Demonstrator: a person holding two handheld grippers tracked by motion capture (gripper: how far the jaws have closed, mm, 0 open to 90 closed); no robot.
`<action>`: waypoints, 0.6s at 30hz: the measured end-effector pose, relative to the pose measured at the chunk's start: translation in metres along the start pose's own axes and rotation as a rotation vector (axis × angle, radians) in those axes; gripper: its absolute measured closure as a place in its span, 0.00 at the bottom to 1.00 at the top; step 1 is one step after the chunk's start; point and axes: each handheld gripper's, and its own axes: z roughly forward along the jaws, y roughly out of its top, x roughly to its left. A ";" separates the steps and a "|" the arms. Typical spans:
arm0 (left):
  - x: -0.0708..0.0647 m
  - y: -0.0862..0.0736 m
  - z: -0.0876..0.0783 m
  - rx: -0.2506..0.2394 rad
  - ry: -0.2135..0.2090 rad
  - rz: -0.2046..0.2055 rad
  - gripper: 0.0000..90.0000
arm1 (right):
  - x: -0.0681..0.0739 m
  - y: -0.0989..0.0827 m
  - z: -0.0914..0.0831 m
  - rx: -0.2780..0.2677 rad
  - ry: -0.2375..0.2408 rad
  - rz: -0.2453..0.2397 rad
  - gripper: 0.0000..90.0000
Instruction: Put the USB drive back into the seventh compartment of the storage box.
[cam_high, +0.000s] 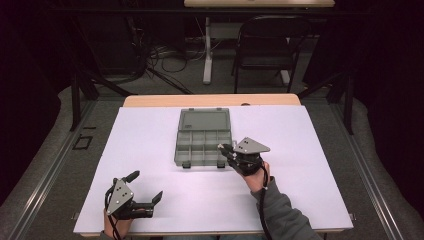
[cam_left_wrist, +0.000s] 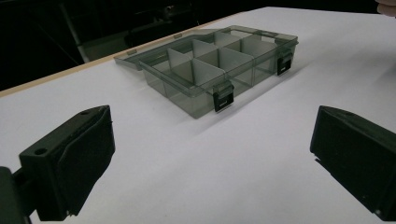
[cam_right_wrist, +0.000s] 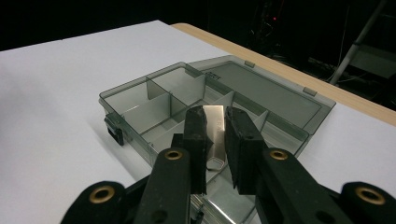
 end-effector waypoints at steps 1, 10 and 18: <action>0.000 0.000 0.000 -0.001 0.000 0.000 0.00 | 0.000 0.000 0.001 0.000 0.002 0.001 0.88; 0.000 0.000 0.000 0.000 0.001 -0.001 0.00 | 0.000 0.002 0.010 0.007 0.014 0.002 0.88; 0.000 0.000 0.000 -0.004 0.001 0.003 0.00 | 0.000 0.003 0.018 0.019 0.027 0.000 0.88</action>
